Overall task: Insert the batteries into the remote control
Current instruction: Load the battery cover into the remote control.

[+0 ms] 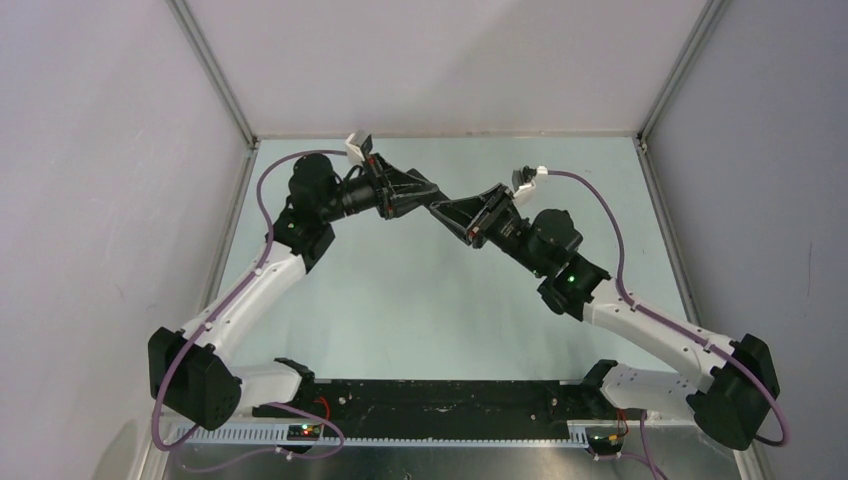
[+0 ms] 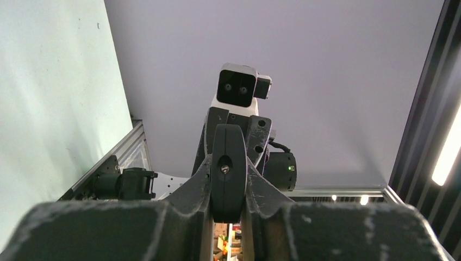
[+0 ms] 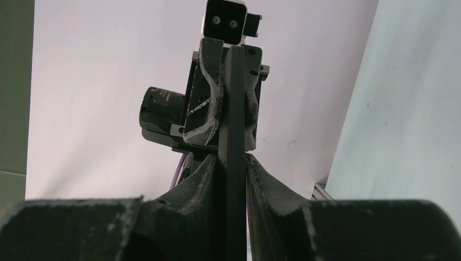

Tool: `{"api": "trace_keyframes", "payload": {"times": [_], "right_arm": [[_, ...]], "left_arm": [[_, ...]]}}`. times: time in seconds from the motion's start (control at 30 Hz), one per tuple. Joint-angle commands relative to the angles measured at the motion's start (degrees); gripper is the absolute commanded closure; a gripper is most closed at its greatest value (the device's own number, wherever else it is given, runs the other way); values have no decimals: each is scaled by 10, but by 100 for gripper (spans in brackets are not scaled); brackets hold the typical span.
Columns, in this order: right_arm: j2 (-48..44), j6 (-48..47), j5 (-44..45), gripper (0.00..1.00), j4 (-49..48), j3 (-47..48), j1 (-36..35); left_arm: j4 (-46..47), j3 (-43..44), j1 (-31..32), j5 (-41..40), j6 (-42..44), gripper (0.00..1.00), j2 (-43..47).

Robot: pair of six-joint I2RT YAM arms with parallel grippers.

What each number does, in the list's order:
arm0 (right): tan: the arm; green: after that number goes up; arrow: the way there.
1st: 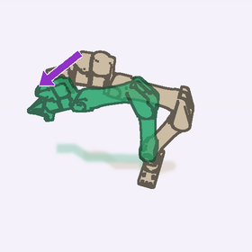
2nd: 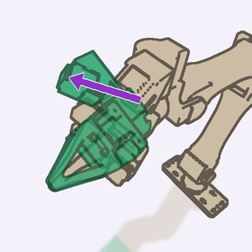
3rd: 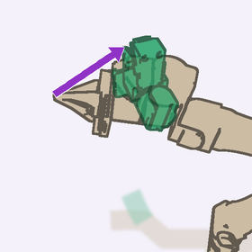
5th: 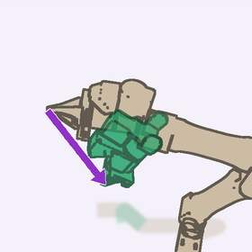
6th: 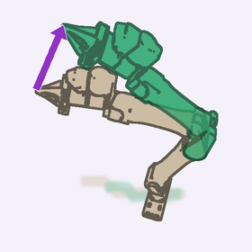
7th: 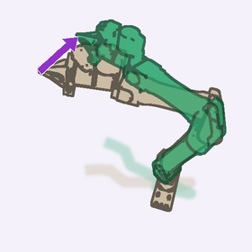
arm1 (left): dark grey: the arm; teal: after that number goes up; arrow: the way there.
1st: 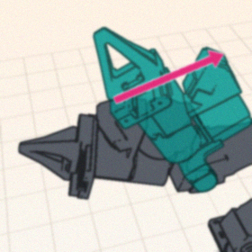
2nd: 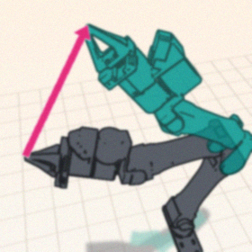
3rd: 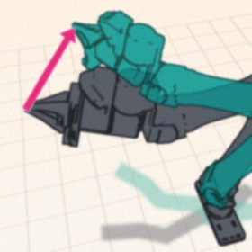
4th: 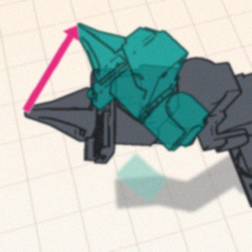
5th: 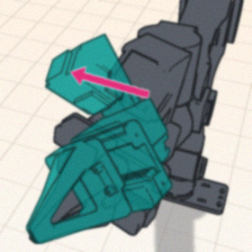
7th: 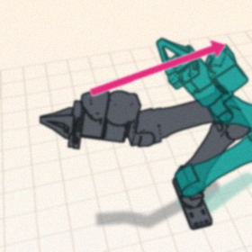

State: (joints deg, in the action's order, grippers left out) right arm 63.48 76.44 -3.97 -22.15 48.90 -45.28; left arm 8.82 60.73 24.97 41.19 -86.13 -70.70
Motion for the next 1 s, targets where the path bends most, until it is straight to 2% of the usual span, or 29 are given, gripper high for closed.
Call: {"api": "trace_keyframes", "payload": {"times": [0.0,0.4,0.6,0.8,0.97], "right_arm": [[29,-31,36,72,32,8,4],[49,-28,34,76,19,15,5],[64,-29,32,74,13,22,5],[56,-35,30,59,13,22,4],[11,-50,38,38,37,21,8]], "left_arm": [[56,11,25,75,-35,100,37],[55,10,30,77,-40,100,49],[55,9,36,79,-44,100,53],[56,7,31,75,-44,100,53],[55,-17,8,59,-24,100,56]]}}
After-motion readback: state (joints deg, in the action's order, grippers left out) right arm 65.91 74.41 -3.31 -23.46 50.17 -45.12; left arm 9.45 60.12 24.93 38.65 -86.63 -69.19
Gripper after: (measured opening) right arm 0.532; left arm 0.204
